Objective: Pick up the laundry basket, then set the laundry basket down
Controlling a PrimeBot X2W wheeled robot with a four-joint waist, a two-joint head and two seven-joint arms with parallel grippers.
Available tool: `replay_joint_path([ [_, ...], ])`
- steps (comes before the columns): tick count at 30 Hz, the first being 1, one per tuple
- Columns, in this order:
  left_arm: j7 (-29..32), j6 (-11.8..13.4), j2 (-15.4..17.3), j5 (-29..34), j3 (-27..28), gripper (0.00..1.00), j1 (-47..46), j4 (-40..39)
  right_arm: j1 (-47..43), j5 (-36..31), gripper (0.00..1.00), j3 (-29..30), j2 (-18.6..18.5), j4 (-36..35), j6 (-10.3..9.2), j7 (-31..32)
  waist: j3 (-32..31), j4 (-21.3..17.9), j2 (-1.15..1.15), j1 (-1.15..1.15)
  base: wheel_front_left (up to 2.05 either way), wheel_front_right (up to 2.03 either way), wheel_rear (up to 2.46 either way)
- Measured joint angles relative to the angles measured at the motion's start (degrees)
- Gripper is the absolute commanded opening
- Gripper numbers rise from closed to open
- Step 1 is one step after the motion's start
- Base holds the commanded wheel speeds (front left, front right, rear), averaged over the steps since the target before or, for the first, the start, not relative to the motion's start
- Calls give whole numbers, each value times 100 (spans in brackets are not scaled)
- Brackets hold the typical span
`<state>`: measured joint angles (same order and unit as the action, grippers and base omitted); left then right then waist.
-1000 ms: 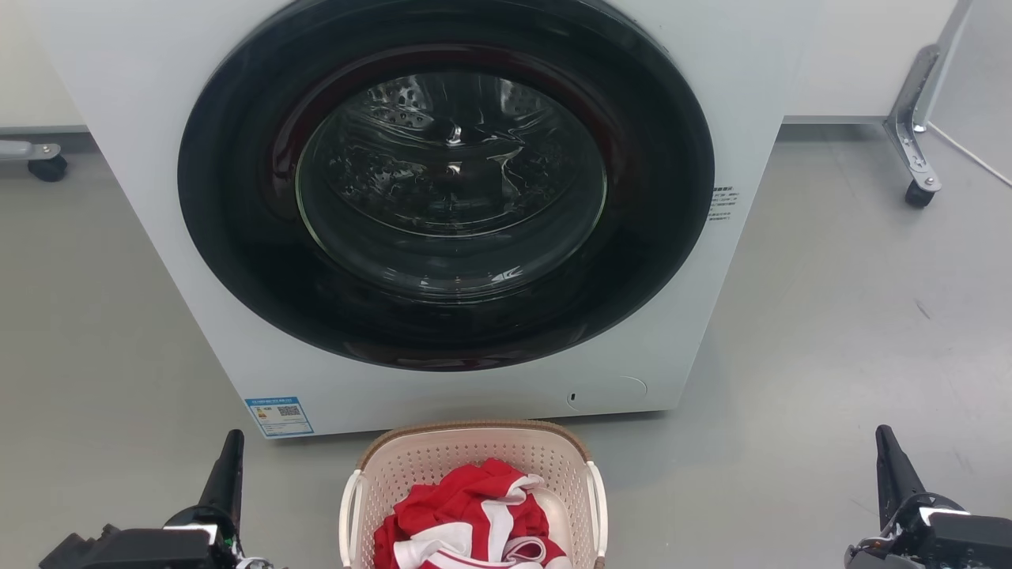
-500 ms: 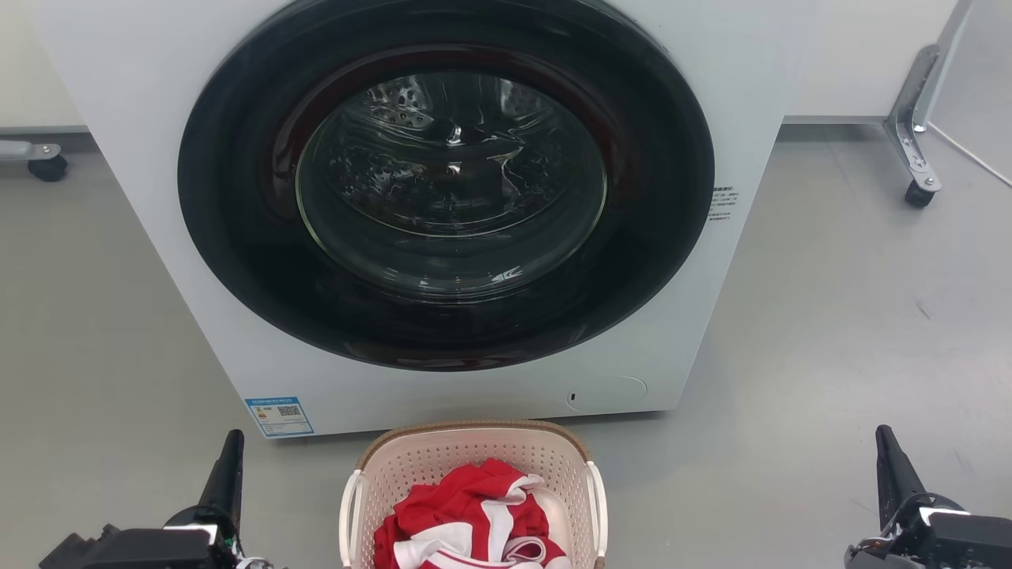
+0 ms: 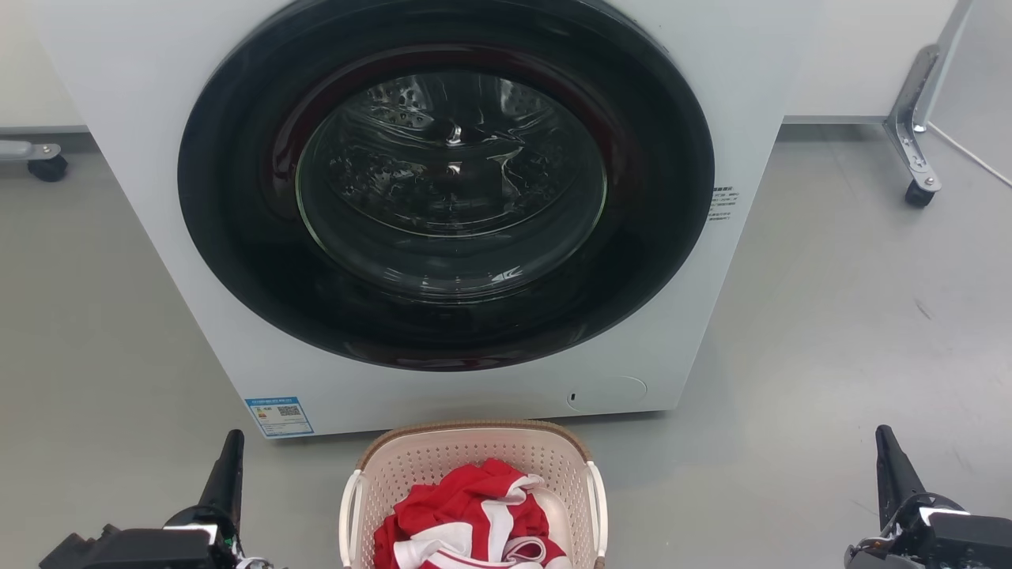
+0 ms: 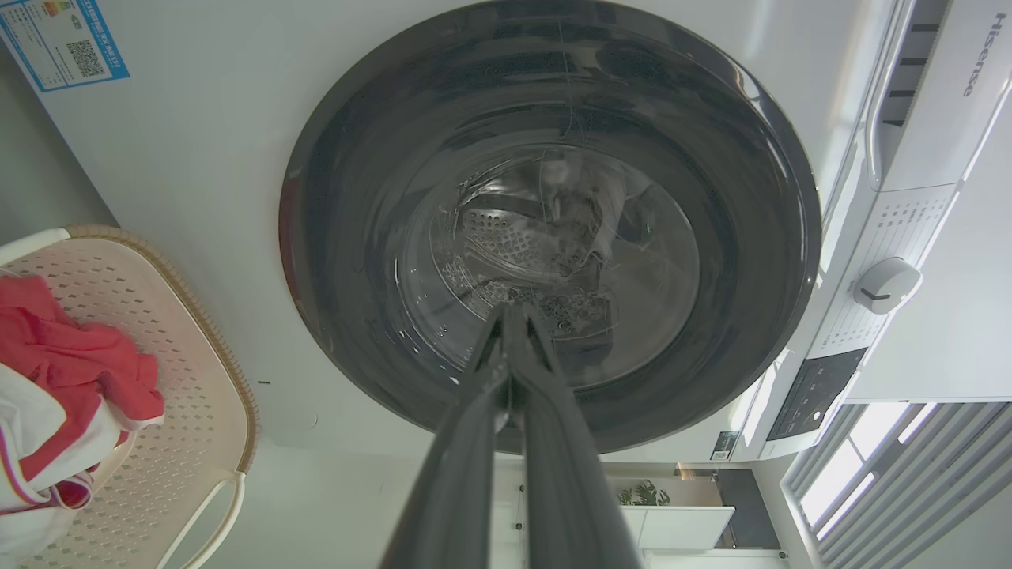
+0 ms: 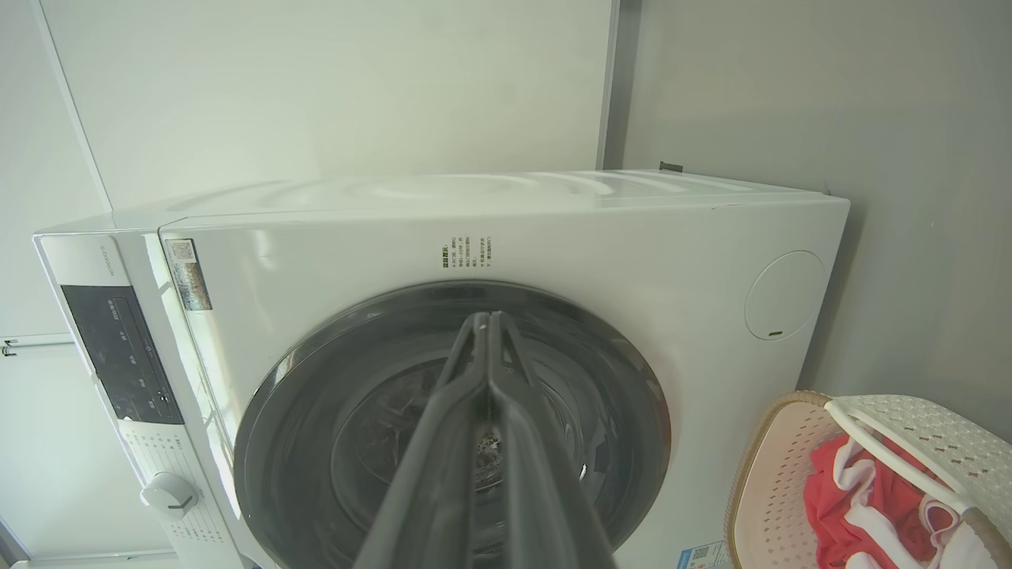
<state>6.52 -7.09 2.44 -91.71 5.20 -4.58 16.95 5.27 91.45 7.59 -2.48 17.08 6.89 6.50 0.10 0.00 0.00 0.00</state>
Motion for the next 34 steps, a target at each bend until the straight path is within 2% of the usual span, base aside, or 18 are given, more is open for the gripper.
replay_joint_path([
  [34,0,0,0,0,0,0,0,-1,0,0,0,0,0,-1,0,0,1,0,0,0,0,0,0],
])
